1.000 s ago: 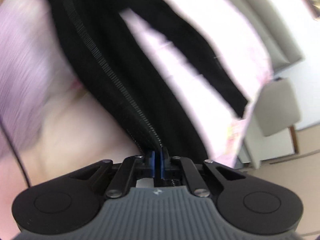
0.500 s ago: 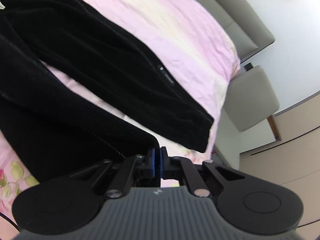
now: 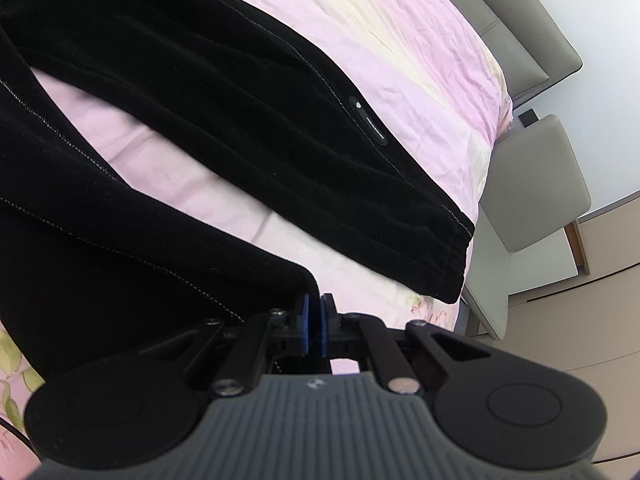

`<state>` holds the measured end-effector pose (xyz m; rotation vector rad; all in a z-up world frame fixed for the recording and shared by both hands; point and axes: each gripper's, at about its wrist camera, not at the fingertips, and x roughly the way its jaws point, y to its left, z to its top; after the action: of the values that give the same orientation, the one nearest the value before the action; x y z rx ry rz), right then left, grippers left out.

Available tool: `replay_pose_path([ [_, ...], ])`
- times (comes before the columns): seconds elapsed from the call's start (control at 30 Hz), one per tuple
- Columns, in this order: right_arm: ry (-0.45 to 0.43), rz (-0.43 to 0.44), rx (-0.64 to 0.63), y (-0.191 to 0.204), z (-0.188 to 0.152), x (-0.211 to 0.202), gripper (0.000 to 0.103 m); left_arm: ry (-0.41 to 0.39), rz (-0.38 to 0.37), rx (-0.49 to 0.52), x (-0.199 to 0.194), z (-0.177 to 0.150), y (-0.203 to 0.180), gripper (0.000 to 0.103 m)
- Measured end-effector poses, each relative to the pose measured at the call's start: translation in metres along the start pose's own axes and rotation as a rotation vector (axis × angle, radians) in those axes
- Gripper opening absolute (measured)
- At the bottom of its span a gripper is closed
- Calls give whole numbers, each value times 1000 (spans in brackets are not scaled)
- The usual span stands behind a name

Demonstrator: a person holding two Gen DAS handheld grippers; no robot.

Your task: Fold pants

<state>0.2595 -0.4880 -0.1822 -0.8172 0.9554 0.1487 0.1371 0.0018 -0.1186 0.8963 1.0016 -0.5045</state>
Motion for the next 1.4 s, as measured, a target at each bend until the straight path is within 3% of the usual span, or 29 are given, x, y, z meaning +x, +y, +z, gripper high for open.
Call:
replay_pose_path([
  [0.1,3,-8,-2,-1,2,3,0,14,61,79,12,-10,-38,67],
  [0.17,2,-12,-1,-2,2,0,0,57,187,137,28,-16,-64,67],
  [0.27,4,-19,2,-5,0,-3,0,110,302,218,56,-22,-89,66],
  [0.4,-4,-5,38,-12,-5,-13,3,162,456,281,85,-23,-106,33],
  [0.47,-13,14,44,-16,-10,-23,16,176,462,238,86,-18,-101,24],
  [0.53,-28,45,41,-25,-18,-38,48,164,447,161,75,-12,-91,17],
  [0.6,-41,87,26,-34,-31,-54,55,134,434,55,54,-6,-71,17],
  [0.7,-8,130,-12,-48,-55,-71,60,105,335,-170,28,4,-29,15],
  [0.8,45,179,-29,-56,-77,-84,60,89,274,-310,10,12,3,15],
  [0.9,66,186,-29,-46,-93,-100,60,80,259,-359,1,20,17,15],
  [1.0,87,155,-9,-19,-105,-108,61,81,247,-386,-2,23,25,15],
  [1.07,109,56,-19,4,-115,-100,60,81,240,-407,-2,23,30,15],
  [1.17,119,9,13,18,-126,-87,45,78,229,-459,-6,22,33,15],
  [1.2,114,-10,20,19,-127,-85,23,74,226,-475,-8,21,35,15],
  [1.23,107,-26,34,17,-127,-86,12,71,225,-488,-10,19,37,15],
  [1.4,70,-122,169,-29,-124,-115,7,65,224,-572,-15,0,55,15],
])
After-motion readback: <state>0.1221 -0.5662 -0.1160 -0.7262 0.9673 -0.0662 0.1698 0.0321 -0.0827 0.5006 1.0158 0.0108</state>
